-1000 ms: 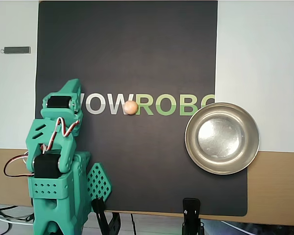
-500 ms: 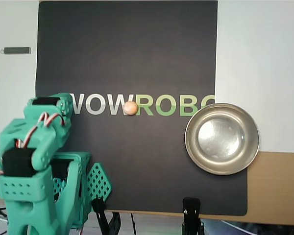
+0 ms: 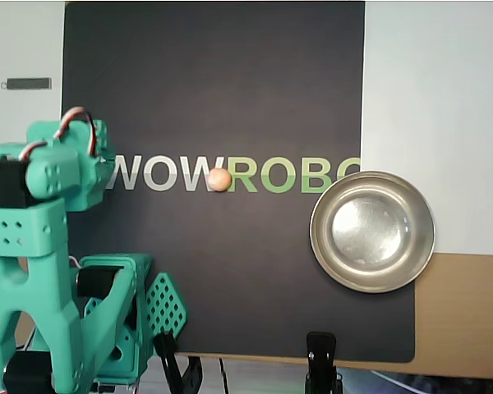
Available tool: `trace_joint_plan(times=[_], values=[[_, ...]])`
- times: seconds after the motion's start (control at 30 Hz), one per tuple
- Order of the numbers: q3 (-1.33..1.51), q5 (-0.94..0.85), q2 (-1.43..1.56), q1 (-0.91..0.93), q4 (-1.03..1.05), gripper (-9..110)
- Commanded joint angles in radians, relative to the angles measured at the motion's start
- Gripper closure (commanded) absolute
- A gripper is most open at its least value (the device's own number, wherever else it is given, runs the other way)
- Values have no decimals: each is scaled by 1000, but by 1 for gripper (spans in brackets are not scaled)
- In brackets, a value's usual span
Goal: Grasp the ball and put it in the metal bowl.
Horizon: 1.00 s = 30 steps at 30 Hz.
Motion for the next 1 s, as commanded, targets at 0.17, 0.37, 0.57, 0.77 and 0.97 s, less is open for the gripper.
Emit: trace_joint_plan(times=[0.17,0.37,0.57,0.77,0.97], values=[[-219,-120,-204,0,94,102],[-221,-337,-267,5,94,102],[-219,-601,-276,46,94,102],[-215,-779,-276,78,94,102],[-218,-885,-296,112,94,102]])
